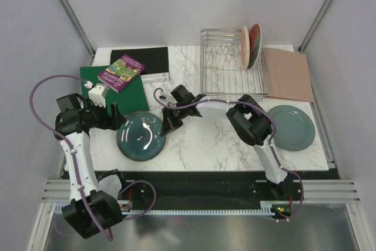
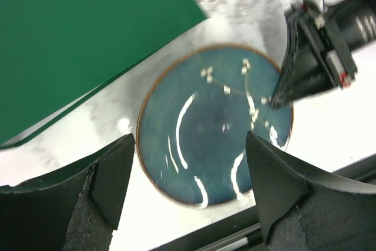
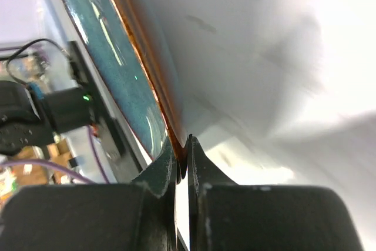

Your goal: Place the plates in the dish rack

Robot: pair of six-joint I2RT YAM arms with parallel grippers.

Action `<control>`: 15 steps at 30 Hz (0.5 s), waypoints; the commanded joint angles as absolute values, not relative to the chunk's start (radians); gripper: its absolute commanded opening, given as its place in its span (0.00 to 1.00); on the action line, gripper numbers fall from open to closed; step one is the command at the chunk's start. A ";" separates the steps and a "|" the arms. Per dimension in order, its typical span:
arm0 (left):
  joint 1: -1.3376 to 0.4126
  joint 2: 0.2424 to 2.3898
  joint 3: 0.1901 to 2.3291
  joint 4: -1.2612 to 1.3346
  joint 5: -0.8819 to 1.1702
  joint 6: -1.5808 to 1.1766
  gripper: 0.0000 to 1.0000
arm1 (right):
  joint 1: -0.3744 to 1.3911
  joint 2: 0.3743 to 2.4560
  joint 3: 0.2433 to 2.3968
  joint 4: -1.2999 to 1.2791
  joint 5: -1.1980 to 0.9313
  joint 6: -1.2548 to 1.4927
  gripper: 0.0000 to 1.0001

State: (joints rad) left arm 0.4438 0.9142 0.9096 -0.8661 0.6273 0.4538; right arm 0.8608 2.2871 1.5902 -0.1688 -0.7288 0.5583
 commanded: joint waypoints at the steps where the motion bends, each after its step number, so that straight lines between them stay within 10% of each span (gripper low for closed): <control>1: 0.439 0.982 0.899 -0.856 0.863 0.503 0.83 | 0.710 2.103 1.508 -0.304 -0.646 0.358 0.00; 15: 0.313 1.399 0.937 -0.741 1.214 0.658 1.00 | 0.502 1.850 1.250 -0.362 -0.899 0.251 0.00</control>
